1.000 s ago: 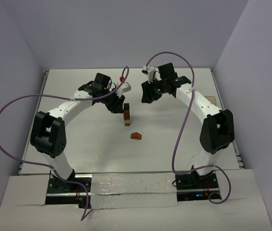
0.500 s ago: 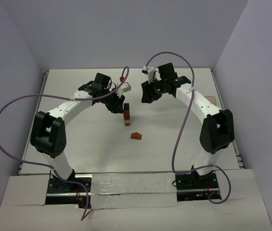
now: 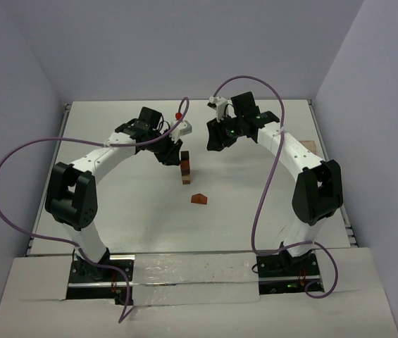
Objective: Build the wood block tower
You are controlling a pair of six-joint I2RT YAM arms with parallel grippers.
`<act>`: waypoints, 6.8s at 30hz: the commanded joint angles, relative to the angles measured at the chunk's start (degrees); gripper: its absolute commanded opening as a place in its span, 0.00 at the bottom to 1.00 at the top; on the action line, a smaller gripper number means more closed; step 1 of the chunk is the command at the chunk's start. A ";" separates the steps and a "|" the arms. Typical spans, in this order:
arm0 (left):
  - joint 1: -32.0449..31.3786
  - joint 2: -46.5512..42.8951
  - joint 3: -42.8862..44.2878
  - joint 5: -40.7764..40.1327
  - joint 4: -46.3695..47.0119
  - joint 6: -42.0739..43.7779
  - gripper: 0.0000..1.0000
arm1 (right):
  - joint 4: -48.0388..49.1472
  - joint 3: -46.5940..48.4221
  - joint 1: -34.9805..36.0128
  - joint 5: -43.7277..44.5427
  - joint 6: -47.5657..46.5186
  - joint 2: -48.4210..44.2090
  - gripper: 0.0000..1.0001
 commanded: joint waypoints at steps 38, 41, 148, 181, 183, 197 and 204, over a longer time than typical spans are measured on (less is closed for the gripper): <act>10.14 -11.30 -1.29 16.37 -3.60 2.74 0.29 | -7.61 27.93 2.28 -14.94 -21.06 19.42 0.26; 10.94 -12.11 -1.82 17.77 -3.92 3.29 0.30 | -8.96 29.12 2.63 -16.05 -23.51 21.27 0.26; 11.10 -11.02 -2.97 19.14 -3.44 3.51 0.47 | -14.54 35.41 4.30 -24.43 -34.32 31.81 0.63; 11.09 -11.01 -3.05 18.93 -3.33 3.49 0.47 | -13.23 36.29 5.12 -24.40 -33.14 32.02 0.70; 11.08 -11.08 -3.17 18.67 -3.09 3.31 0.47 | -11.26 35.93 4.94 -24.27 -31.66 31.65 0.70; 12.19 -13.46 -5.03 17.03 1.05 0.22 0.40 | 2.34 35.37 -0.51 -22.05 -15.84 24.20 0.64; 13.08 -16.03 -6.80 16.06 1.88 -0.49 0.36 | 2.55 22.82 -3.43 -21.51 -15.26 10.29 0.57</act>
